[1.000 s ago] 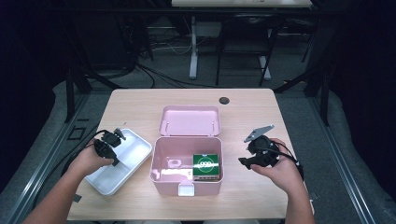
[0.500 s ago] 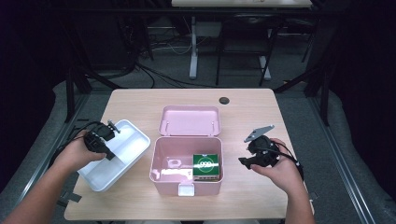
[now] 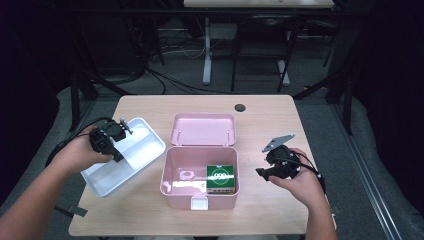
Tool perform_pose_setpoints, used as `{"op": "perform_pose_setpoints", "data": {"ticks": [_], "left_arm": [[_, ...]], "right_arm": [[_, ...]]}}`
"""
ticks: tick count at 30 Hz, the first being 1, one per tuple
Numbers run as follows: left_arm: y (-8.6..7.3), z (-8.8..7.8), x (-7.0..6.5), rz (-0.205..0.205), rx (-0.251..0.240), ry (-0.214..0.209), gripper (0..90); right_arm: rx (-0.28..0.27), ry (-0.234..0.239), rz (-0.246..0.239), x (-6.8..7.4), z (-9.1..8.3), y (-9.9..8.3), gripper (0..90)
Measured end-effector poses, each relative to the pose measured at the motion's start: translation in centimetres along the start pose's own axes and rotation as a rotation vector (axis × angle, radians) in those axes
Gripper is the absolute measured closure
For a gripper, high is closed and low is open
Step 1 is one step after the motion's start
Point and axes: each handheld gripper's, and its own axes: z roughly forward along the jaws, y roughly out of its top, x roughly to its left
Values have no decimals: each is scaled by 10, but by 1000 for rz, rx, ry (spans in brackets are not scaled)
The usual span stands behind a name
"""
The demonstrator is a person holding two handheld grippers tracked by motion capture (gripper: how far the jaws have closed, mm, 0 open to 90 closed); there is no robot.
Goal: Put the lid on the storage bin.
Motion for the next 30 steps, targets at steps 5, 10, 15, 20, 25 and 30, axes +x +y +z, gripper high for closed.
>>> {"op": "perform_pose_setpoints", "data": {"ticks": [5, 10, 15, 20, 25, 30], "left_arm": [[9, -11, -6, 21, -8, 9, 894], [18, -18, -13, 47, -9, 9, 894], [28, -25, -20, 84, -5, 21, 894], [39, -30, -29, 114, -9, 17, 894], [50, -31, -38, 154, -7, 15, 894], [63, -31, -47, 189, -12, 14, 894]], "right_arm": [[4, -9, 1, -1, 0, 0, 454], [7, -16, 2, -1, 0, -1, 453], [2, -8, 6, -2, 1, -1, 454], [-1, 3, 8, -2, 2, -1, 453], [1, -1, 10, -2, 1, -1, 453], [-5, 1, 12, -2, 3, -1, 453]]}}
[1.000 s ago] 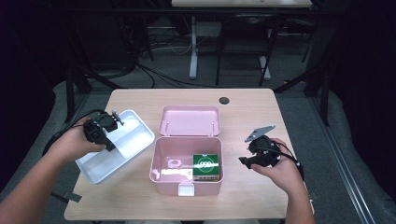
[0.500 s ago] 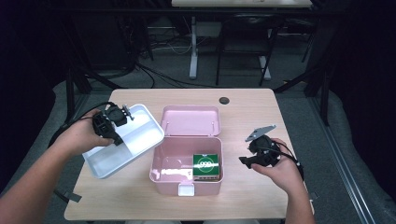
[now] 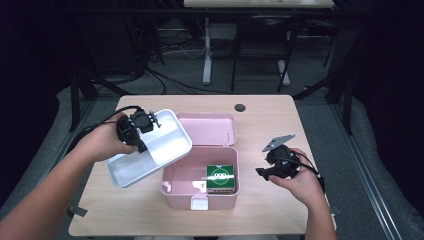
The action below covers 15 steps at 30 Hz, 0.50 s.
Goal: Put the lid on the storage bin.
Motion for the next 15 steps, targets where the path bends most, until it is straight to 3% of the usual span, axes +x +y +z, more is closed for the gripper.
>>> {"op": "perform_pose_setpoints", "data": {"ticks": [2, 7, 15], "left_arm": [[7, 1, -4, 36, 13, 3, 894], [16, 0, -9, 59, 0, -5, 894], [35, 0, -21, 136, 9, 2, 894]], "right_arm": [[6, -3, -4, 1, 0, 0, 453], [1, -4, -4, 0, 1, 0, 453], [1, -3, -1, -1, 1, 0, 454]]}}
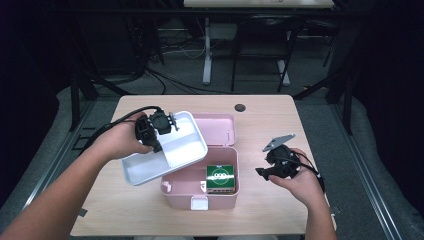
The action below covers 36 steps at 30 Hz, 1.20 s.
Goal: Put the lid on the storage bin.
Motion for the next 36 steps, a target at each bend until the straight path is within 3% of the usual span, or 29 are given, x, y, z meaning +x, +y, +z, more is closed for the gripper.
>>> {"op": "perform_pose_setpoints", "data": {"ticks": [16, 25, 36], "left_arm": [[33, 7, -22, 167, -4, -17, 894], [46, 14, -31, 221, -14, -56, 894], [57, 25, -39, 279, 5, -58, 893]], "right_arm": [[-2, -4, 5, -1, 0, 0, 454], [-5, 0, 3, 0, 2, 0, 454], [-2, 1, 1, 0, 3, 1, 454]]}}
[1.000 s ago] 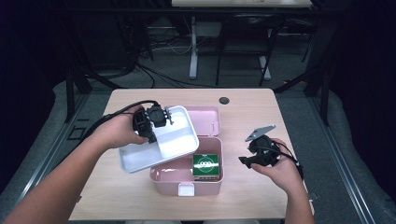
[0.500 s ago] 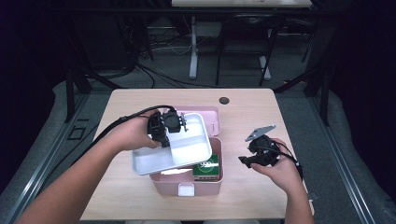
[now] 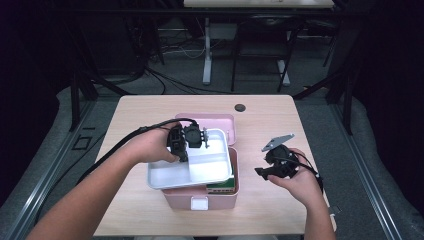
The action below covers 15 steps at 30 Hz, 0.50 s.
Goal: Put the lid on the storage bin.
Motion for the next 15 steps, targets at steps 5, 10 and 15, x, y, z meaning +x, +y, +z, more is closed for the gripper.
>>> {"op": "perform_pose_setpoints", "data": {"ticks": [5, 10, 15], "left_arm": [[10, 8, -4, 37, -11, -11, 894], [18, 16, -7, 64, -19, -19, 894], [24, 22, -8, 75, -20, -23, 893]], "right_arm": [[1, 2, 2, 0, 1, 0, 454], [-5, 5, 4, 0, 1, 0, 454], [2, 3, 2, 0, 1, 0, 454]]}}
